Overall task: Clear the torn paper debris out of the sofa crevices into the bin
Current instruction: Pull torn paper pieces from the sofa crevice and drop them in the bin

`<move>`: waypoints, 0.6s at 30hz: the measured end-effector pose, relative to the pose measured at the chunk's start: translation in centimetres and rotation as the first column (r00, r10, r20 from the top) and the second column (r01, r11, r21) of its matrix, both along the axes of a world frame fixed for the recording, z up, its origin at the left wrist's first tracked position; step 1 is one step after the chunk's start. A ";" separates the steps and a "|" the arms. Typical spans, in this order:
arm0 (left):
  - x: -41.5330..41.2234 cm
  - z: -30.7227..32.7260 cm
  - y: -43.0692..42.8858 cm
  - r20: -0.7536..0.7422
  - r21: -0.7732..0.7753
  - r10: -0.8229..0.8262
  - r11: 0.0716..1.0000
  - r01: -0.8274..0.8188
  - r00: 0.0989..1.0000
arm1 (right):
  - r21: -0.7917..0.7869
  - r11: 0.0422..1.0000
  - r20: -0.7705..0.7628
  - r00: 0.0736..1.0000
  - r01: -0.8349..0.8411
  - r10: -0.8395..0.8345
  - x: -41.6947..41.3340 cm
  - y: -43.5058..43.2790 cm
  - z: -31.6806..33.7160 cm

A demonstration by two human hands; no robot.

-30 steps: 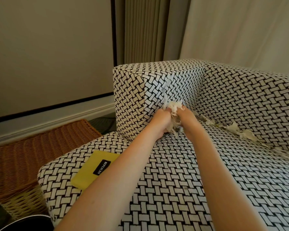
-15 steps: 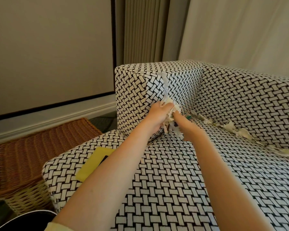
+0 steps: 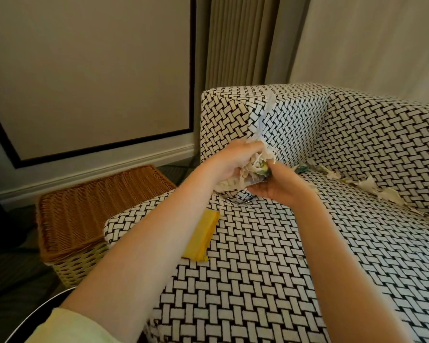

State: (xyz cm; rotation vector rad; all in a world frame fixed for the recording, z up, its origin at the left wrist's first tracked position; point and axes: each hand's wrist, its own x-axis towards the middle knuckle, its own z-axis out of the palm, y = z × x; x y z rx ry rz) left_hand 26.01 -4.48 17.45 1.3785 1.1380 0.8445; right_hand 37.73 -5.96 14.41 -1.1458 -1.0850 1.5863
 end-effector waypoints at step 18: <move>-20.6 -3.4 -5.0 -0.104 -0.150 0.414 0.892 -0.426 0.904 | -0.138 0.936 -0.115 0.944 -0.323 0.309 -20.9 -2.1 -2.7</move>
